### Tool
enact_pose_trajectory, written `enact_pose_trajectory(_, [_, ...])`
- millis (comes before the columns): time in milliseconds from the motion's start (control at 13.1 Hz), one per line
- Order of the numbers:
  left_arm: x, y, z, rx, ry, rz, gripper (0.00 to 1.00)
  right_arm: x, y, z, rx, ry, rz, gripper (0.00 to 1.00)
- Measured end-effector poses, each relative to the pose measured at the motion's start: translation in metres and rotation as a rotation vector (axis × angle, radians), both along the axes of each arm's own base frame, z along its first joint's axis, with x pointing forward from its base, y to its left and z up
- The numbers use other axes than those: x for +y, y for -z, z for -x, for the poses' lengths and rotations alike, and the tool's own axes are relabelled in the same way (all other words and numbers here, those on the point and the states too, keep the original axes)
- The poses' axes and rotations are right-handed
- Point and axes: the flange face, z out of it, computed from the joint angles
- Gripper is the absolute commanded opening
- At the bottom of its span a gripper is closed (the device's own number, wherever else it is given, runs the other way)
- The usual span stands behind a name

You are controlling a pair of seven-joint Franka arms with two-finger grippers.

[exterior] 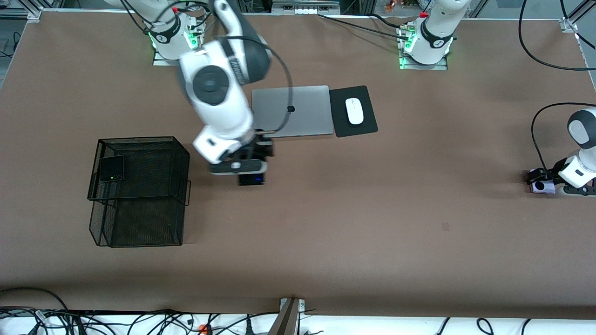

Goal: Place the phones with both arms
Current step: 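Carry the bar phone into the basket while the left gripper grasps the lavender, then carry the lavender phone with the left gripper beside the laptop, release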

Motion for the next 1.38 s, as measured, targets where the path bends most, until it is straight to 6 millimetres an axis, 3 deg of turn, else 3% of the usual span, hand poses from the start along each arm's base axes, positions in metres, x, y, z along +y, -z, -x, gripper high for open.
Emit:
enact_pose_trajectory(153, [-0.012,-0.03,-0.015,0.044,0.023,0.004,0.2,-0.072,-0.004,-0.012,0.024,0.005,0.018,0.0])
enact_pose_trajectory(306, [-0.031,-0.079,-0.033,0.126,0.052,0.0,0.2,-0.146,0.001,-0.016,0.059,0.012,0.024,0.0])
enact_pose_trajectory(536, [-0.075,-0.156,-0.061,0.201,0.106,-0.033,0.18,-0.225,0.025,-0.011,0.08,0.015,0.022,0.0])
enact_pose_trajectory(689, [-0.112,-0.195,-0.072,0.221,0.141,-0.056,0.17,-0.247,0.056,-0.002,0.083,0.018,0.026,0.0])
enact_pose_trajectory(919, [-0.181,-0.246,-0.076,0.267,0.166,-0.107,0.17,-0.259,0.099,0.011,0.068,0.026,0.042,0.0])
enact_pose_trajectory(1072, [-0.23,-0.277,-0.08,0.269,0.208,-0.129,0.17,-0.268,0.115,0.018,0.064,0.02,0.049,0.0])
enact_pose_trajectory(1225, [-0.279,-0.298,-0.085,0.238,0.264,-0.126,0.17,-0.277,0.119,0.019,0.063,0.026,0.051,0.0])
enact_pose_trajectory(1302, [-0.304,-0.302,-0.086,0.227,0.288,-0.119,0.17,-0.28,0.119,0.018,0.061,0.029,0.052,0.22])
enact_pose_trajectory(1378, [-0.33,-0.303,-0.087,0.222,0.308,-0.116,0.17,-0.281,0.119,0.018,0.059,0.032,0.052,0.82])
